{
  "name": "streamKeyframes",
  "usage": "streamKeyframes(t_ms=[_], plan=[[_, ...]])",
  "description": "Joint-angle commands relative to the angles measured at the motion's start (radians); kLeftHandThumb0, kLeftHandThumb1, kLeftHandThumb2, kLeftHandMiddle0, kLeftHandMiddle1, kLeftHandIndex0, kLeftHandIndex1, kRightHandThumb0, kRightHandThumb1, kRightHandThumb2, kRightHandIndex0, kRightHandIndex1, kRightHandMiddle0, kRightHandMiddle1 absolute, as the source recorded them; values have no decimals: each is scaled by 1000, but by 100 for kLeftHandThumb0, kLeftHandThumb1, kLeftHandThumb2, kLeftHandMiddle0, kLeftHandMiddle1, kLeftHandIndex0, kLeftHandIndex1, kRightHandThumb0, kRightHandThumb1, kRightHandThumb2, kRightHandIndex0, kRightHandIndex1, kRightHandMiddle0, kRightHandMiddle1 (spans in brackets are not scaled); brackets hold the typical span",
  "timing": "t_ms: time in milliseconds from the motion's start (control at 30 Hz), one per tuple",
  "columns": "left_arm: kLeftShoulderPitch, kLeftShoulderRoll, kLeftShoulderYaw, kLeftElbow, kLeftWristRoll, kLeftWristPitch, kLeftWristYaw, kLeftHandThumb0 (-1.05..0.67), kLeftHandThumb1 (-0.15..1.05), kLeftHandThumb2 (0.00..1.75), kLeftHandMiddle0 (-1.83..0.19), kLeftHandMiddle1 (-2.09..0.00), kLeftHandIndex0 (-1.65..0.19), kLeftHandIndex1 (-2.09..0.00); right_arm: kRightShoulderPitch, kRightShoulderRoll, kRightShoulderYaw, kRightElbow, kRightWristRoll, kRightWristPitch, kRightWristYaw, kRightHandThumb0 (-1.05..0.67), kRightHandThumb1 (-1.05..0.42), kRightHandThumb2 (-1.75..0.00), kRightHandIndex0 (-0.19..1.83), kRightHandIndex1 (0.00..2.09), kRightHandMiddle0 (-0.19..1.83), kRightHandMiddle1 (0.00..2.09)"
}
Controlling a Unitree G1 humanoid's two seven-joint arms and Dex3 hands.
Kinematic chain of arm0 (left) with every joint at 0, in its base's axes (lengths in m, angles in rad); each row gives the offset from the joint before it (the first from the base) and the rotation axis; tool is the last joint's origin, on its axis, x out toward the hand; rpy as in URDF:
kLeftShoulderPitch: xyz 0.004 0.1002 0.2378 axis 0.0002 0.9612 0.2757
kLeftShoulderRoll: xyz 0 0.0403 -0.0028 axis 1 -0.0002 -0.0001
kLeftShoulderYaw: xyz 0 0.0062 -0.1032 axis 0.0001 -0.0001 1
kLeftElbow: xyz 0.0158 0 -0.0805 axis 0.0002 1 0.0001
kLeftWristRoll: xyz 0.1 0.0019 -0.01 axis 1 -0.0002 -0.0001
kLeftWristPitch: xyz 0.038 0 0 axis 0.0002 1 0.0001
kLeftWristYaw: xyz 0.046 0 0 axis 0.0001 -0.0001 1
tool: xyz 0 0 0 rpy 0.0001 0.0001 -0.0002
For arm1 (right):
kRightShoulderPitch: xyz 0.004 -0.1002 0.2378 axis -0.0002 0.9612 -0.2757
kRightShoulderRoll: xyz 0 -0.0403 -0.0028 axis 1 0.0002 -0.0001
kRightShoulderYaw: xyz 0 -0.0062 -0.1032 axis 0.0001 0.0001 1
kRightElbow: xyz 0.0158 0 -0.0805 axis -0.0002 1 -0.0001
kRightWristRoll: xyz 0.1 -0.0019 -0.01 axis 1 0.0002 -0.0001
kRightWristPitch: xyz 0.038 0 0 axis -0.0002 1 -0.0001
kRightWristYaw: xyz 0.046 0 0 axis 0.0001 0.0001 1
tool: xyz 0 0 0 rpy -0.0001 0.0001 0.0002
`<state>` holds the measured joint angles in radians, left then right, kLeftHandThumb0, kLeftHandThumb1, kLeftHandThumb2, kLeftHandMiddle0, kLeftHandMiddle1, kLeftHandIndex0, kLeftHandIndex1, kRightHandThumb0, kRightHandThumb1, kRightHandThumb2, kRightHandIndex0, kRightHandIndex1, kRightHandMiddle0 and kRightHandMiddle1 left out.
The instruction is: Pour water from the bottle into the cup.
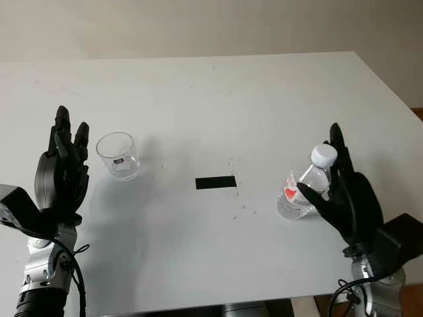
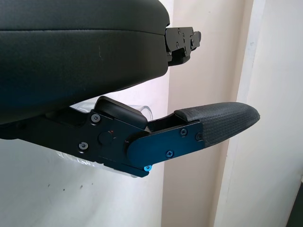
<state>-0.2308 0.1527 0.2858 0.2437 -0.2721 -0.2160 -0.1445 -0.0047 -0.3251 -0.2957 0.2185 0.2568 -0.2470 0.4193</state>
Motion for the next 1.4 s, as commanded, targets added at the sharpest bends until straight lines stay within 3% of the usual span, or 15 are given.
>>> streamKeyframes(t_ms=[0,300,500,700,800,867,900,967,1000,1033,1067,1133,1367], plan=[[9,6,5,-18,-6,3,-4,-86,105,71,19,-33,9,0,-18,-1,11,29,-15,-30,1,-96,-97,-5,-19,0,-19,2],[6,2,1,-14,3,-2,0,-86,105,73,19,-30,11,0,-29,-16,57,21,-61,9,0,-99,-98,-5,-19,0,-19,0],[6,-1,4,-8,2,-10,3,-87,105,72,19,-31,10,0,-47,-6,74,59,-90,-29,-20,-97,-98,-6,-19,0,-19,0],[8,-5,1,-6,5,-17,4,-87,105,72,19,-31,11,0,-88,54,77,103,-101,-27,-122,-91,-93,-4,-14,4,-9,6],[11,-4,1,-3,8,-24,4,-88,105,72,19,-31,11,0,-105,89,73,116,-104,-18,-188,-77,-87,-4,9,8,14,13],[14,-4,0,-7,9,-23,5,-88,105,72,19,-28,11,0,-115,101,77,137,-128,-46,-231,-63,-88,-5,64,19,57,32],[14,-4,1,-6,9,-26,5,-88,105,72,19,-28,11,0,-122,101,84,162,-168,-87,-268,-60,-89,-6,74,21,66,36],[14,-5,2,-5,6,-29,4,-88,105,72,19,-28,11,0,-128,89,104,192,-247,-129,-330,-58,-96,-5,51,129,67,103],[14,-6,3,-4,4,-30,3,-88,105,71,19,-27,12,0,-132,82,111,209,-272,-152,-345,-56,-101,-6,32,176,43,161],[14,-7,3,-5,3,-30,4,-88,105,70,19,-27,12,0,-135,80,114,221,-276,-164,-345,-53,-103,-7,25,193,30,184],[14,-8,3,-5,2,-30,4,-88,105,70,19,-27,12,0,-138,81,112,234,-271,-178,-343,-48,-104,-10,20,203,20,199],[15,-9,4,-4,0,-33,3,-87,105,71,19,-26,12,0,-143,85,108,253,-250,-196,-331,-43,-105,-12,17,208,14,207],[17,-15,2,-4,4,-38,7,-87,105,71,19,-27,12,0,-120,53,121,218,-251,-153,-293,-37,-105,-21,10,209,7,209]])
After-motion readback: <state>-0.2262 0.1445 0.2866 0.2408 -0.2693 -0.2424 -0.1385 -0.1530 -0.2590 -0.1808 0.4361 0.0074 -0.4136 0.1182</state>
